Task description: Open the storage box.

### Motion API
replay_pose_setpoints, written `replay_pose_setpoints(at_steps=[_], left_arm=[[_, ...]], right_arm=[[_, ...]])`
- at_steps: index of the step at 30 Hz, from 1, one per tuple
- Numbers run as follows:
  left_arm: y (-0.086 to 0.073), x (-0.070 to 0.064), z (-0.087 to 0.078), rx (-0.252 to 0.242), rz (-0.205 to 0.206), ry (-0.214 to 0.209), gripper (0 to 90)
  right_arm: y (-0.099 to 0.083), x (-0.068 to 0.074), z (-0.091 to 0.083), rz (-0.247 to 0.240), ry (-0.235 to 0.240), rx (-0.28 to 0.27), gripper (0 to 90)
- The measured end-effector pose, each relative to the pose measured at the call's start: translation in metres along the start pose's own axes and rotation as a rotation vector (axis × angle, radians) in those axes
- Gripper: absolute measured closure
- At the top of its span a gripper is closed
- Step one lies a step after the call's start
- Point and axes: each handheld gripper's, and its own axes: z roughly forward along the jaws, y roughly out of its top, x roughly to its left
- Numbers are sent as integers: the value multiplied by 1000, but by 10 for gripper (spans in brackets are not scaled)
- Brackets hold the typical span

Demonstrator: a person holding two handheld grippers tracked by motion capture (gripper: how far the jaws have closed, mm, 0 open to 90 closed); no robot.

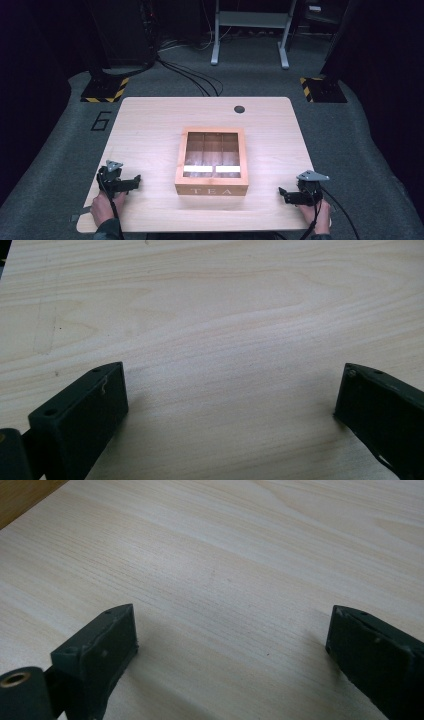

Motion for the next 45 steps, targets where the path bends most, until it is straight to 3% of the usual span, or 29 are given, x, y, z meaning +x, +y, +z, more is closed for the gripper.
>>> replay_pose_setpoints(at_steps=[12, 14, 18, 20, 22, 25, 29, 40, 45], left_arm=[[0, 0, 0, 0, 0, 0, 2], [0, 0, 0, 1, 0, 0, 2], [0, 0, 0, 1, 0, 0, 2], [0, 0, 0, 0, 0, 0, 2], [0, 0, 0, 0, 0, 0, 2], [0, 0, 0, 0, 0, 0, 2], [0, 0, 0, 0, 0, 0, 2], [0, 0, 0, 1, 0, 0, 2], [0, 0, 0, 0, 0, 0, 2]], right_arm=[[0, 1, -1, -5, -7, -1, 49], [1, 2, -2, 2, 17, -3, 40], [5, 15, -4, -4, 66, -23, 14], [13, 30, -8, -34, 116, -31, 0], [15, 35, -9, -41, 123, -34, 0], [27, 55, -14, -77, 174, -74, 0], [36, 70, -15, -97, 224, -96, 0], [54, 103, -7, -155, 288, -123, 0], [59, 115, -1, -179, 307, -142, 84]])
